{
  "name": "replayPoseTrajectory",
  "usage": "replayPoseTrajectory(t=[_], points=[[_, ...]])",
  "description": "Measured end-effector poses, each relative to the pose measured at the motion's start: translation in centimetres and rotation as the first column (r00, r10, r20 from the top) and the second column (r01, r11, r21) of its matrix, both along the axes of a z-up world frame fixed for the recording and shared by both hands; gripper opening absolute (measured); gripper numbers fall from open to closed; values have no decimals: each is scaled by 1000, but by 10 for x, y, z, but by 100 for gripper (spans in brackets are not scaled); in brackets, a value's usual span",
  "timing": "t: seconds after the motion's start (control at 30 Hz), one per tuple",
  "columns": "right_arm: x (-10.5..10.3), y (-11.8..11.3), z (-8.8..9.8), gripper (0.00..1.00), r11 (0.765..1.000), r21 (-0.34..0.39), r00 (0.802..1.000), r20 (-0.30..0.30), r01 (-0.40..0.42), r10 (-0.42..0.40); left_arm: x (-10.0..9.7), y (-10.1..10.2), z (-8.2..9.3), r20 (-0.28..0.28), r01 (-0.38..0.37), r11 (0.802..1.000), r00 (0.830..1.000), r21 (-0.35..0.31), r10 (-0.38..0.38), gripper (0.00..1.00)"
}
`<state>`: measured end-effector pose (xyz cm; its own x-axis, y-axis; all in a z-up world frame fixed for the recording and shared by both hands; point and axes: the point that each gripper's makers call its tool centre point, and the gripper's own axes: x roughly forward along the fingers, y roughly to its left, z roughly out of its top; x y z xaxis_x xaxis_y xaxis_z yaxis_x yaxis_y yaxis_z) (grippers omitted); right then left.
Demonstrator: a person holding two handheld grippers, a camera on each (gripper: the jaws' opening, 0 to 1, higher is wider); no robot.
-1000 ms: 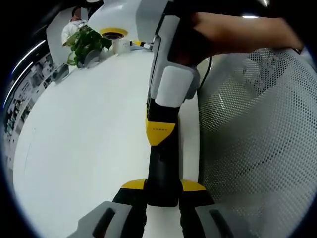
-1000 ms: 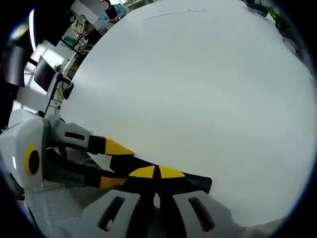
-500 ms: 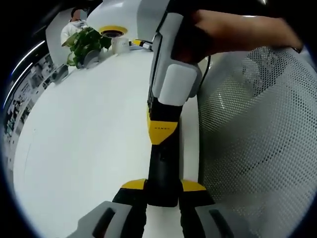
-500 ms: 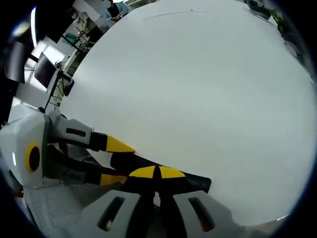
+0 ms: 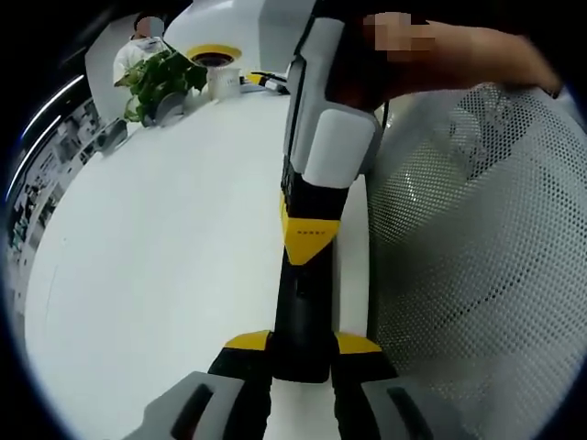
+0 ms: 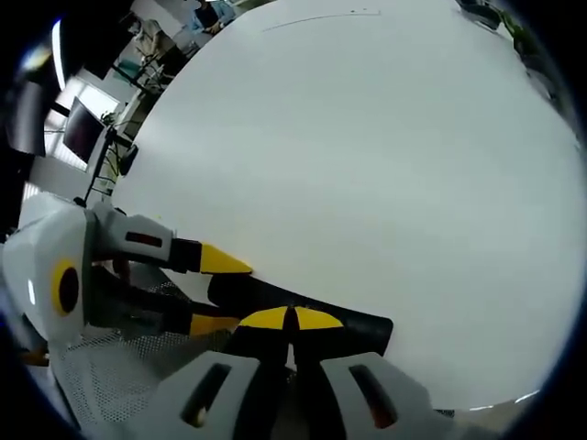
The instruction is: Press the specified remote control buttons in sequence, fully releasing each button before pressing the next.
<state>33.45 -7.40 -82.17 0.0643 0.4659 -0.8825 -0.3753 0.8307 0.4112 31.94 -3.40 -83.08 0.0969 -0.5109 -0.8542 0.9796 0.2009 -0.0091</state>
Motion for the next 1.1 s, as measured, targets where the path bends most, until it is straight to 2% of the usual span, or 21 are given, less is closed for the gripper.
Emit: replayPoseTrajectory(t=[0.47,0.8,1.0,1.1], points=[[-7,0,-1,0,999,-23,999,-1,-40,40,-1,0,0,0,1,1000,1000,-8,-1,24],[-6,2,-1,0,992,-62,993,53,-107,110,0,0,0,1,1,1000,1000,-14,-1,24],[-4,0,-2,0,995,-48,994,48,-93,95,0,0,0,2,3,1000,1000,-16,-3,24],[-4,-1,-1,0,997,-31,997,27,-69,70,0,0,0,3,3,1000,1000,-19,-3,24]])
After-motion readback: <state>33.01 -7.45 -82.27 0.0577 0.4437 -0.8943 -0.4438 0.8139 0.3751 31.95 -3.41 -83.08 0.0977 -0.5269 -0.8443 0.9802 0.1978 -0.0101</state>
